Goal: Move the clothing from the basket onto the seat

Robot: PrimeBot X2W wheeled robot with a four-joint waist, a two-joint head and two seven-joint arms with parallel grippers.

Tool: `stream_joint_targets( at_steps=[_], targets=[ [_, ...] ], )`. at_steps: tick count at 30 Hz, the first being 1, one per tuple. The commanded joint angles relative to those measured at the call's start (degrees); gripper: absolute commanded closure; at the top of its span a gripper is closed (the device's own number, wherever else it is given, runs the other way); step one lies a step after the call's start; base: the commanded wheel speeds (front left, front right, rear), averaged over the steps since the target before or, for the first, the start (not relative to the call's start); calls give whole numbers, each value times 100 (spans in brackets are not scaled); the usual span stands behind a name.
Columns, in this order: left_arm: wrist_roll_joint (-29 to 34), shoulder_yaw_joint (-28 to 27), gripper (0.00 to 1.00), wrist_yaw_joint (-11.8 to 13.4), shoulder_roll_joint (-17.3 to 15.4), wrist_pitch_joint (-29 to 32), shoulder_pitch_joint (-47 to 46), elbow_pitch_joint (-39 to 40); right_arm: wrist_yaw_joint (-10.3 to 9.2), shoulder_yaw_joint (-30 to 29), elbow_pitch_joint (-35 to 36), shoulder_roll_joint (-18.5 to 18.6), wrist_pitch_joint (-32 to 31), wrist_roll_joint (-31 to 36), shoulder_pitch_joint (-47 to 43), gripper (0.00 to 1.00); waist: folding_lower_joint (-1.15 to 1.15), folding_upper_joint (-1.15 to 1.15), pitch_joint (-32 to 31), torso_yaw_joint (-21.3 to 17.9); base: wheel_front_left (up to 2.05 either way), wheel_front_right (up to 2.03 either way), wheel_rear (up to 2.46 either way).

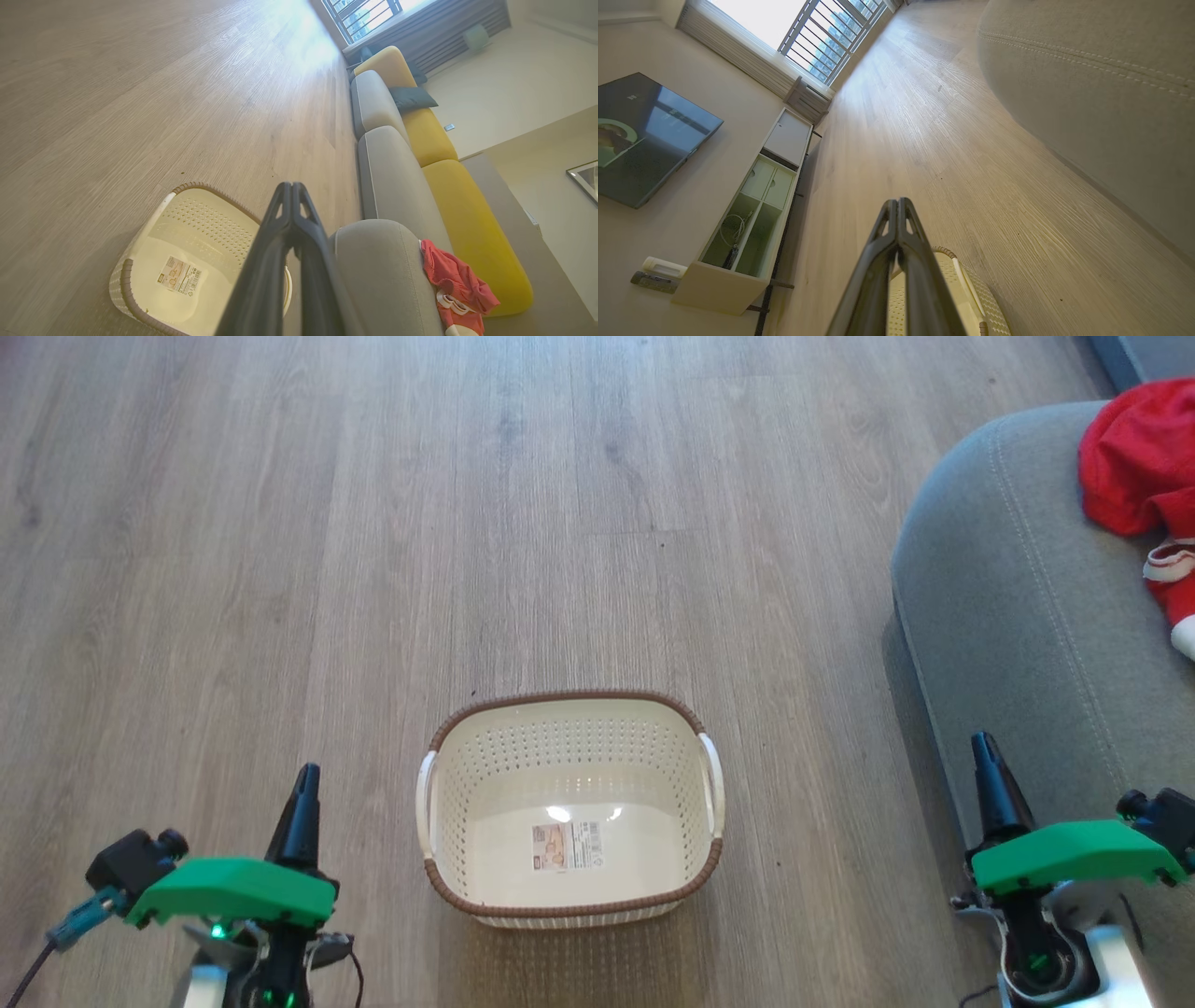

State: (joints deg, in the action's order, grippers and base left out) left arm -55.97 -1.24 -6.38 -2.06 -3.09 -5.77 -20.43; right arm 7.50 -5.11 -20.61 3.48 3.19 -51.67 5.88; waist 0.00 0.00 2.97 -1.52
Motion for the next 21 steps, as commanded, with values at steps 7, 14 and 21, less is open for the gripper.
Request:
stream_joint_targets(
  at_steps=[7,14,21],
  targets=[
    [-537,-183,100,-46,-53,135,-129,271,0,17,275,-21,-138,-601,97,100,0,0,-36,20,0,0,0],
    [-969,-232,100,-55,-57,250,-117,322,0,-5,329,-26,-254,-1083,88,100,0,0,-70,39,0,0,0],
    [-1400,-280,100,-64,-61,365,-105,373,0,-28,383,-32,-371,-1566,79,100,0,0,-104,57,0,0,0]
  ],
)
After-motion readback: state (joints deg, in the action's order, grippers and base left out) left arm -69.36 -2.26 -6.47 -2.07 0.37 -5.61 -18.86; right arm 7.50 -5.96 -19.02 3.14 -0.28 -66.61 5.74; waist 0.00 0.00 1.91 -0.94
